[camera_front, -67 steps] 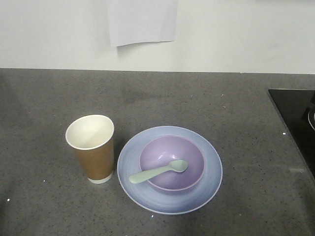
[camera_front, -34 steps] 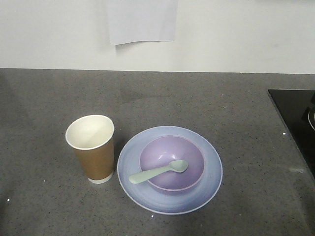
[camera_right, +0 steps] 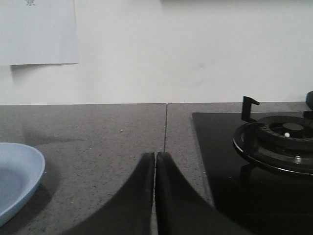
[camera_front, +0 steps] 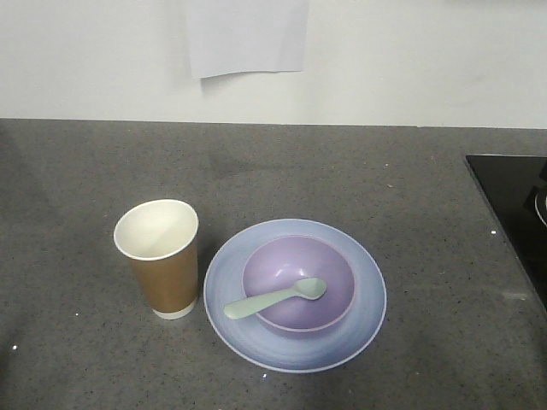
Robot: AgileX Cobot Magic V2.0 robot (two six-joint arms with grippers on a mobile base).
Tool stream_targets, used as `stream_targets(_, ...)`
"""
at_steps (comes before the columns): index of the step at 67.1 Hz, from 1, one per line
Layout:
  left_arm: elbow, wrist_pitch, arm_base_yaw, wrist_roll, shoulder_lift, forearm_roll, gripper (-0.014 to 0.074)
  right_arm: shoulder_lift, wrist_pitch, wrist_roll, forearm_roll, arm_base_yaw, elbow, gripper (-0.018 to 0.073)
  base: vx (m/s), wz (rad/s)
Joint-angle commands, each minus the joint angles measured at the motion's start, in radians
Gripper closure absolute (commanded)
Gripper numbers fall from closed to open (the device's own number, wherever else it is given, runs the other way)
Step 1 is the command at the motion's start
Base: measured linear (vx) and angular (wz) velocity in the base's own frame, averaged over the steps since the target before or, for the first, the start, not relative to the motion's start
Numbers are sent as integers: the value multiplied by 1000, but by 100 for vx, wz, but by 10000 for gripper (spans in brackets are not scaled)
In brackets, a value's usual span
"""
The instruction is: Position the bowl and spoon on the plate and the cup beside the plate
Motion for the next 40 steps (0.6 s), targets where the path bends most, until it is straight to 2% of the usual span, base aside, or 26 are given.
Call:
stream_targets(1, 21, -80, 1, 0, -14, -8, 602, -10, -87, -12, -12, -18, 8, 564, 0, 0)
stream_targets(40, 21, -80, 1, 0, -14, -8, 602, -10, -153, -12, -12, -18, 8, 564, 0, 0)
